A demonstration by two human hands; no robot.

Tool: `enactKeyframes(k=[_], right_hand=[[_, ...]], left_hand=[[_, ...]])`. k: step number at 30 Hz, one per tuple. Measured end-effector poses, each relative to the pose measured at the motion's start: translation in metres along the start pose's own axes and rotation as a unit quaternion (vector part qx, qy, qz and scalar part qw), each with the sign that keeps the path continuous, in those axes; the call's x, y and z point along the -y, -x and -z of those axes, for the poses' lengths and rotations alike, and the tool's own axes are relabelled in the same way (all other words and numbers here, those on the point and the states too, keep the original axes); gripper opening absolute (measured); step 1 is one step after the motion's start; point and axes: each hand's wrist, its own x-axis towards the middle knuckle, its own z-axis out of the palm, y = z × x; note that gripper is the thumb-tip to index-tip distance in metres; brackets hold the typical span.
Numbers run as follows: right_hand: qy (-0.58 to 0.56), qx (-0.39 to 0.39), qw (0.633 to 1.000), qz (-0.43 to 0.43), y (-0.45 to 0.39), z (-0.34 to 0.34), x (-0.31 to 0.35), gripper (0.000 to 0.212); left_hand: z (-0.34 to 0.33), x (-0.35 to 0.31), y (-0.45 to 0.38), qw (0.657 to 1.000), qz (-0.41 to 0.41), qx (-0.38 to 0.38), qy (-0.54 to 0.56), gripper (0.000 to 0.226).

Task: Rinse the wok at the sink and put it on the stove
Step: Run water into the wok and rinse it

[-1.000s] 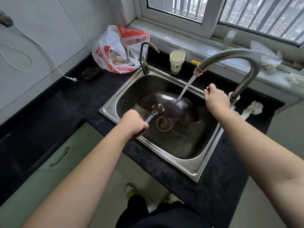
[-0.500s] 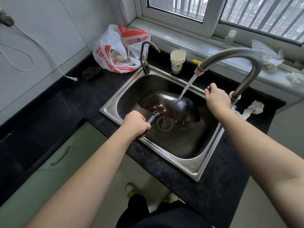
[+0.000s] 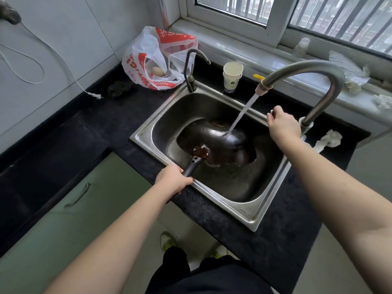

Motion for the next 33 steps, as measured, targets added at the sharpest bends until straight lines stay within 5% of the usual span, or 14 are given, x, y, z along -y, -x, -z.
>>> enactKeyframes(k=[12,18,33], right_hand=[[0.011,0.014,1.000,-0.002,-0.004,-0.001,-0.001,0.031],[0.014,0.024,1.000,-0.009,-0.001,0.006,0.003,0.030],[0.023,0.036,0.999,-0.009,-0.002,0.009,0.002,0.031]], left_hand=[[-0.026,0.036,-0.013,0.990,0.009,0.118,0.073,0.009],[-0.039,0.040,-0.008,0.999,-0.017,0.052,0.000,0.024],[-0.029,0.073,0.006,0.994,-0.089,-0.055,-0.031,0.021]])
